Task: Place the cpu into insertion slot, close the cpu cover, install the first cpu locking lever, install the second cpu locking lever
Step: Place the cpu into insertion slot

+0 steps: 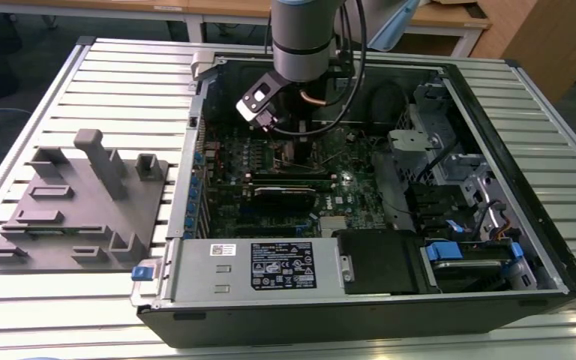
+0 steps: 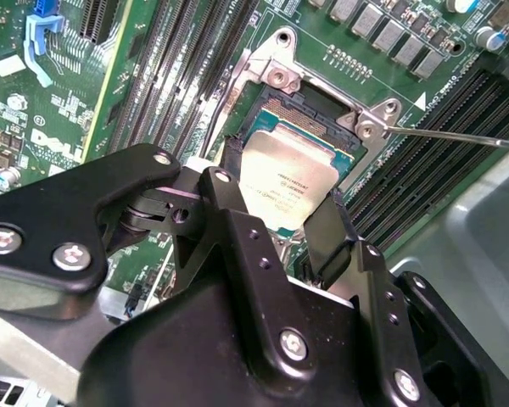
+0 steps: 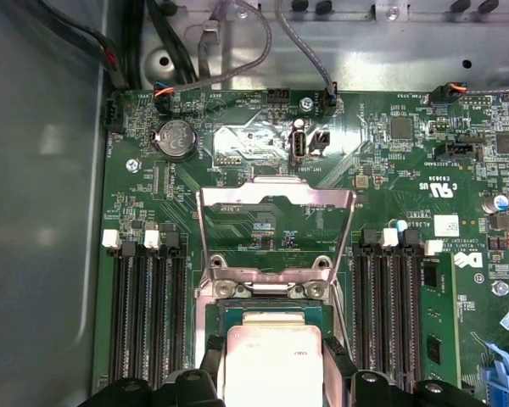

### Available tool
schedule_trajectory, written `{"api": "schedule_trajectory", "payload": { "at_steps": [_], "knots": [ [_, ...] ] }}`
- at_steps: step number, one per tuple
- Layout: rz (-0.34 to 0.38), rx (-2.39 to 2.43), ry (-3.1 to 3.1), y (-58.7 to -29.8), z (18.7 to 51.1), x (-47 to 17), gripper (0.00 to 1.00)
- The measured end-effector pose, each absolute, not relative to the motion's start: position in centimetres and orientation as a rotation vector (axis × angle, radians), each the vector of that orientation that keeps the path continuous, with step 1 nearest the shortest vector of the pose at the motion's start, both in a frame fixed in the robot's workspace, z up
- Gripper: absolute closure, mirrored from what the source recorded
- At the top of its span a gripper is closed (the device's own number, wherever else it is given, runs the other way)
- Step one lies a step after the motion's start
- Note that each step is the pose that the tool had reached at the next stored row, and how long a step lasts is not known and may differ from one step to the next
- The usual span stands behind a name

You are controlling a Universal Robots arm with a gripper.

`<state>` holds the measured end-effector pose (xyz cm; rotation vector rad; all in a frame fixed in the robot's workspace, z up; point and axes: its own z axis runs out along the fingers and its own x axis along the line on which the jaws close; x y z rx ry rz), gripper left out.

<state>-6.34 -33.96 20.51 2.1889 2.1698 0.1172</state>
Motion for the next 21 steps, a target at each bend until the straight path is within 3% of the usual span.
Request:
{"api": "schedule_trajectory", "payload": {
  "at_steps": [21],
  "knots": [
    [0.117,2.189,2.170,-33.91,20.25,-6.39,0.46]
  ]
}}
